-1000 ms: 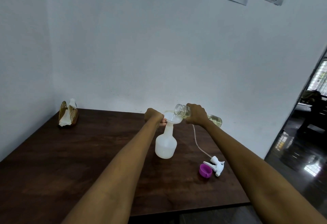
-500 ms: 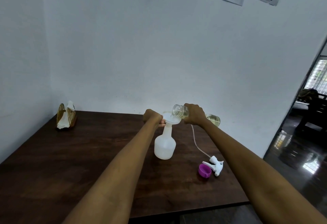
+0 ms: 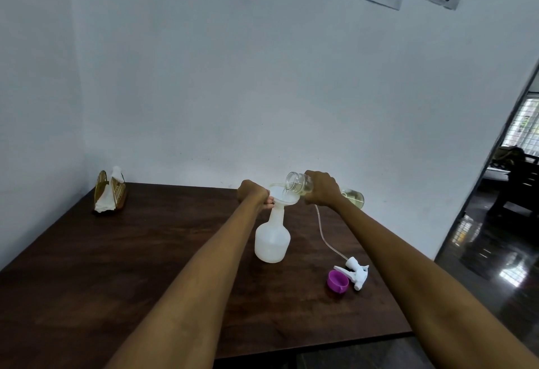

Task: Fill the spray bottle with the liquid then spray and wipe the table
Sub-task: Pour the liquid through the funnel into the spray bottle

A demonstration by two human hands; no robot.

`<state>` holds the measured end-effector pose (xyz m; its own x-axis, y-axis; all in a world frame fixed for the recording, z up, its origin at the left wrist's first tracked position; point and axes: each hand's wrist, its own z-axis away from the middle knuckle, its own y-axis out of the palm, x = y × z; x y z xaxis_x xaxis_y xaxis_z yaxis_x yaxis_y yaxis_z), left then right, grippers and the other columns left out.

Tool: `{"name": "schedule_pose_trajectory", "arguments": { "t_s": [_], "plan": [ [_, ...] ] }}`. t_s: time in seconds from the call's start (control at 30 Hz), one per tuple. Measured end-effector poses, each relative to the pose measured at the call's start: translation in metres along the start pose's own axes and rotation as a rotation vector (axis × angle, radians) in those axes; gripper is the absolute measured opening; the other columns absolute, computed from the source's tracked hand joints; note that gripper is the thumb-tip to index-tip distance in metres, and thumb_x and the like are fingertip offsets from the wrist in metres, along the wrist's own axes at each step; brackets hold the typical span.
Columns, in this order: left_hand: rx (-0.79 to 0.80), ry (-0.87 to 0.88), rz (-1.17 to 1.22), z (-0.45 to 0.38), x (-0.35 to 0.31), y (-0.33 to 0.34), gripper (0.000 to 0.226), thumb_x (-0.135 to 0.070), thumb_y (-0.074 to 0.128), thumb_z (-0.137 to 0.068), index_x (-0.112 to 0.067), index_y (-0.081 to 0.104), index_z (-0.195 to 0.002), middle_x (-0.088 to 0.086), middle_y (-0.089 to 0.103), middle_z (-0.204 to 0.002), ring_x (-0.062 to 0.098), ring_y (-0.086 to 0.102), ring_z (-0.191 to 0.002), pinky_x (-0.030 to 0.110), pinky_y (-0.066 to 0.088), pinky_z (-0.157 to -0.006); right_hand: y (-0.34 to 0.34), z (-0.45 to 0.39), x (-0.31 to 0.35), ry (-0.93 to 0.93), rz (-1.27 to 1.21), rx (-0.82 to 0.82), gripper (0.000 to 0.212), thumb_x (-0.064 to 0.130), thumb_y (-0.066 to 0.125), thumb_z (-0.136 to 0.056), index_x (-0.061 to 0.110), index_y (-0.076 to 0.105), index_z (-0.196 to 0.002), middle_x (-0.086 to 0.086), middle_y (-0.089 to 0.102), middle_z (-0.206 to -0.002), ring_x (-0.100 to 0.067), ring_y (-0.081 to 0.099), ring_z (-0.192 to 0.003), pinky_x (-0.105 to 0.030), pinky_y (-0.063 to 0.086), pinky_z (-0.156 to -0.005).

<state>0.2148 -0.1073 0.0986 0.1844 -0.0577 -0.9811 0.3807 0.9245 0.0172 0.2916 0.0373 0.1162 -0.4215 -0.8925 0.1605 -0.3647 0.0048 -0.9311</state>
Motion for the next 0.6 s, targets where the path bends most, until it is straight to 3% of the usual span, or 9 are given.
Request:
{"name": "schedule_pose_trajectory", "arguments": {
  "t_s": [0.17, 0.3, 0.4, 0.43, 0.5, 0.6],
  "plan": [
    [-0.012, 0.005, 0.008, -0.0013, 0.0014, -0.0003, 0.031, 0.011, 0.055, -0.089, -0.001, 0.047, -0.062, 0.015, 0.049, -0.059, 0.016, 0.05, -0.048, 0.031, 0.058, -0.06, -0.0004, 0.0007, 0.0003, 0.0, 0.011, 0.008, 0.041, 0.009, 0.068, -0.067, 0.006, 0.058, -0.106, -0.003, 0.053, -0.086, -0.022, 0.044, -0.079, -0.027, 0.033, -0.071],
    [-0.003, 0.003, 0.022, -0.0006, 0.0017, -0.0017, 0.032, 0.01, 0.054, -0.09, -0.001, 0.046, -0.061, 0.015, 0.048, -0.06, 0.016, 0.049, -0.048, 0.029, 0.057, -0.063, 0.0001, 0.0012, -0.0013, -0.006, 0.017, 0.012, 0.041, 0.008, 0.068, -0.067, 0.006, 0.057, -0.107, -0.011, 0.065, -0.102, -0.026, 0.05, -0.083, -0.029, 0.035, -0.072],
    [-0.01, 0.018, -0.003, 0.0003, 0.0014, -0.0028, 0.03, 0.01, 0.054, -0.09, -0.001, 0.047, -0.062, 0.015, 0.049, -0.06, 0.016, 0.05, -0.048, 0.021, 0.05, -0.034, 0.001, 0.0012, -0.0019, -0.011, 0.013, -0.003, 0.042, 0.007, 0.068, -0.067, 0.006, 0.058, -0.108, -0.011, 0.065, -0.099, -0.029, 0.054, -0.087, -0.03, 0.036, -0.073],
    [-0.015, 0.019, -0.013, 0.0009, 0.0015, -0.0032, 0.03, 0.009, 0.055, -0.089, -0.001, 0.047, -0.062, 0.014, 0.05, -0.06, 0.016, 0.051, -0.047, 0.021, 0.047, -0.03, 0.0012, 0.0013, -0.0017, -0.013, 0.011, -0.005, 0.042, 0.006, 0.068, -0.066, 0.006, 0.058, -0.107, -0.01, 0.063, -0.094, -0.029, 0.053, -0.086, -0.03, 0.036, -0.072],
    [-0.016, 0.017, -0.018, 0.0003, 0.0018, -0.0024, 0.03, 0.009, 0.055, -0.09, -0.001, 0.047, -0.063, 0.014, 0.05, -0.06, 0.015, 0.051, -0.047, 0.021, 0.048, -0.031, 0.0013, 0.0013, -0.0009, -0.012, 0.007, -0.003, 0.04, 0.006, 0.068, -0.066, 0.005, 0.058, -0.104, -0.007, 0.058, -0.088, -0.025, 0.049, -0.08, -0.028, 0.035, -0.071],
    [-0.007, 0.011, -0.012, -0.0014, 0.0026, -0.0009, 0.03, 0.009, 0.054, -0.09, -0.001, 0.047, -0.063, 0.014, 0.049, -0.06, 0.015, 0.05, -0.048, 0.025, 0.055, -0.047, 0.0012, 0.0013, 0.0004, -0.011, 0.007, 0.001, 0.041, 0.007, 0.068, -0.066, 0.005, 0.058, -0.105, -0.01, 0.064, -0.094, -0.027, 0.052, -0.082, -0.027, 0.036, -0.072]
  ]
}}
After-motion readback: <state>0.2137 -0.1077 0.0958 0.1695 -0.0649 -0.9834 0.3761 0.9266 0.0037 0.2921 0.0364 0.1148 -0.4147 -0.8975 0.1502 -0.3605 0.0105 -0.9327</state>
